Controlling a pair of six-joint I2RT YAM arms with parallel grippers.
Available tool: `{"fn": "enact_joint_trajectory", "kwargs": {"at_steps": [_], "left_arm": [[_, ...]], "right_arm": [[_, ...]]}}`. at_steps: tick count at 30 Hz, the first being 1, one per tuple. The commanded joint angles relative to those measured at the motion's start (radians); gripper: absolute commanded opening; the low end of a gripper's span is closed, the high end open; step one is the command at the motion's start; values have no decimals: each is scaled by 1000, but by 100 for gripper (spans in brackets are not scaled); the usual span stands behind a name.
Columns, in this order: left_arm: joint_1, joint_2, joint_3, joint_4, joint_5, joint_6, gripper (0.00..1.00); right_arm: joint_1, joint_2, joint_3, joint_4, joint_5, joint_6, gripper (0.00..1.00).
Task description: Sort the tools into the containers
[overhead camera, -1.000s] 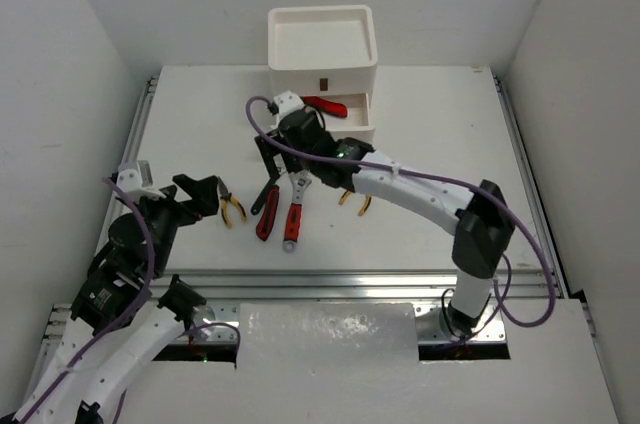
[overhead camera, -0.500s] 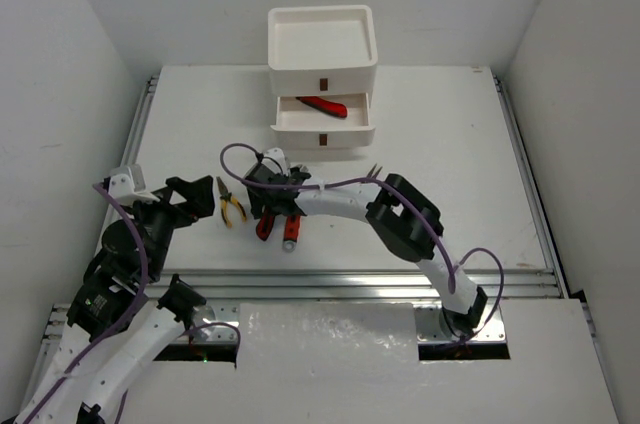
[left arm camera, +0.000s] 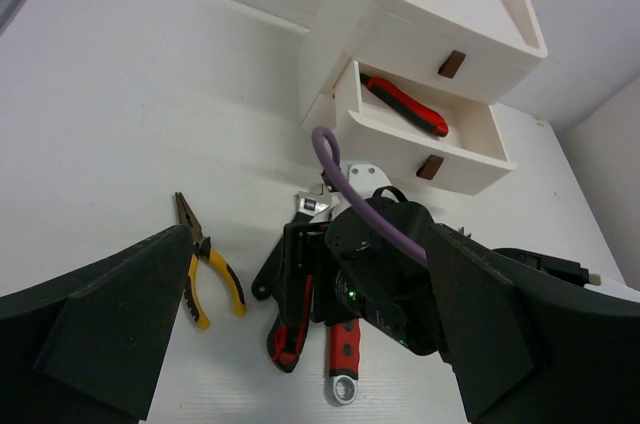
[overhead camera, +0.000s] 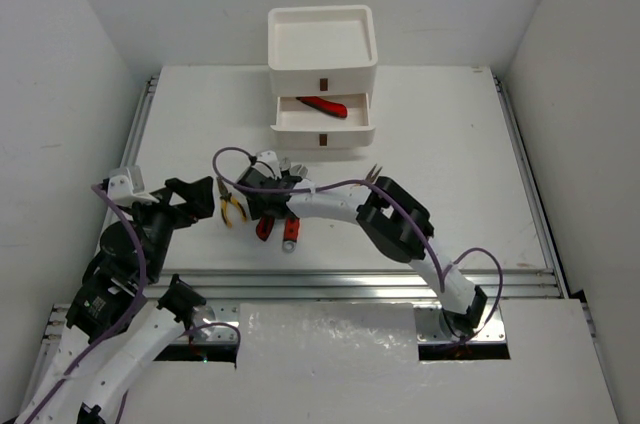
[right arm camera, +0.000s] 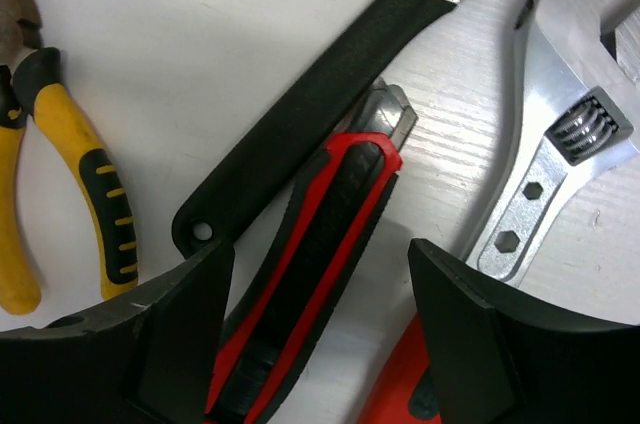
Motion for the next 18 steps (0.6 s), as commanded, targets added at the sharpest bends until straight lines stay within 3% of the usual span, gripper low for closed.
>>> {"fn": "enact_joint_trajectory", "kwargs": {"at_steps": [1, 4, 12, 18], "left_arm": [[12, -8, 4, 31, 7, 9, 100], [12, -16, 4, 28, 3, 8, 100], [12, -24, 4, 30, 6, 8, 100], [12, -33, 2, 31, 6, 8, 100]], "right_arm": [[15, 33, 75, -51, 20, -40, 70], [15, 53, 92, -90, 19, -31, 62], [8, 18, -42, -104, -12, -5, 52], [8, -74, -149, -1, -104, -35, 37]]}}
